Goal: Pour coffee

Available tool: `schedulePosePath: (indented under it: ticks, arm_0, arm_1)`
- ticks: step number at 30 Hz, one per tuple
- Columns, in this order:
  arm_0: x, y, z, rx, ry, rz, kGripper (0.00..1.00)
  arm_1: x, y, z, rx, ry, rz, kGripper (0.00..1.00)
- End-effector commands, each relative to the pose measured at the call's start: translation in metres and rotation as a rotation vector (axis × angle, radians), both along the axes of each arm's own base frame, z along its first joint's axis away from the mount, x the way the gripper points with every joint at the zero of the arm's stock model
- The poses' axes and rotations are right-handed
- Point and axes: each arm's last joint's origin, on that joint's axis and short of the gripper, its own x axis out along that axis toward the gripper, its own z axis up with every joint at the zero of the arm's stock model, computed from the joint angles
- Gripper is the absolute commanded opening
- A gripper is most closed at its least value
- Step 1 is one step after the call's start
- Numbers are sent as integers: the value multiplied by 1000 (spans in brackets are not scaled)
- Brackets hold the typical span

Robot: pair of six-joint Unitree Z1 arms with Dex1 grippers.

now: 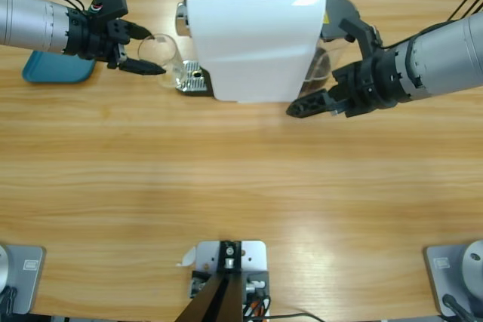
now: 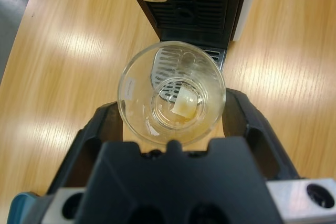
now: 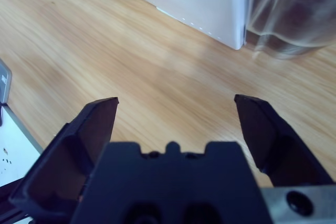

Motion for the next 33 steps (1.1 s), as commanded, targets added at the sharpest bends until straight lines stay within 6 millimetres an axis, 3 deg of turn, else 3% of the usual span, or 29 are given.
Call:
schedulePosePath:
  ticks: [1,18,33]
  arm_0:
    - [11,-7,-9,-24,17,-17,108]
    - [18,-25,-20,-48,55,-56,112]
    - [21,-29,-24,-42,54,-57,120]
  arm_1:
    - [10,4,-12,-9,31,13,996]
    - [11,4,-15,-16,29,23,996]
    - [12,5,-18,-15,34,29,996]
